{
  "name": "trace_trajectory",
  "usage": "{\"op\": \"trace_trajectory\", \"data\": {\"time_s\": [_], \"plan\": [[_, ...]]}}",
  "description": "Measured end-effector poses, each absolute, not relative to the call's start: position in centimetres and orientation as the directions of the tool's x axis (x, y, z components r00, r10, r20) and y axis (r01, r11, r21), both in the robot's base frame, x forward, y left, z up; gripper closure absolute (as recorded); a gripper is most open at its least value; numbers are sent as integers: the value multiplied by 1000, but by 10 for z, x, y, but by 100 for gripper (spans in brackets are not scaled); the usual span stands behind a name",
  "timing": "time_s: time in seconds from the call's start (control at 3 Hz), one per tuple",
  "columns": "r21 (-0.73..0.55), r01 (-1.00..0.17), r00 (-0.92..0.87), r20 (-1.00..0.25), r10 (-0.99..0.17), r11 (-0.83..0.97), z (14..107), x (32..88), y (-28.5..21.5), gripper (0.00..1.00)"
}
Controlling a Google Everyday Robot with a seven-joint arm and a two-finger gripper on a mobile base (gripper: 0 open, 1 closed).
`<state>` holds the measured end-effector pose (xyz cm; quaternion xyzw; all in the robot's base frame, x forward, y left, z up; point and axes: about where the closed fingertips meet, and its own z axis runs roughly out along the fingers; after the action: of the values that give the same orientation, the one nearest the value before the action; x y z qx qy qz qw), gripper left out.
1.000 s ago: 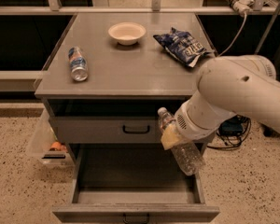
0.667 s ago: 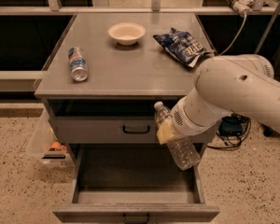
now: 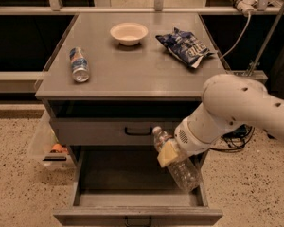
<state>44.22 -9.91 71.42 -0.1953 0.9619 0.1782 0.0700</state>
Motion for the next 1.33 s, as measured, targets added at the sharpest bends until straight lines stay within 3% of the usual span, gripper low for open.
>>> {"op": "trace_trajectory", "data": {"time_s": [0.67, 1.33], "plan": [[515, -322, -924, 11, -382, 795, 606, 389, -87, 100], [493, -223, -961, 32, -274, 841, 518, 395, -77, 100]]}}
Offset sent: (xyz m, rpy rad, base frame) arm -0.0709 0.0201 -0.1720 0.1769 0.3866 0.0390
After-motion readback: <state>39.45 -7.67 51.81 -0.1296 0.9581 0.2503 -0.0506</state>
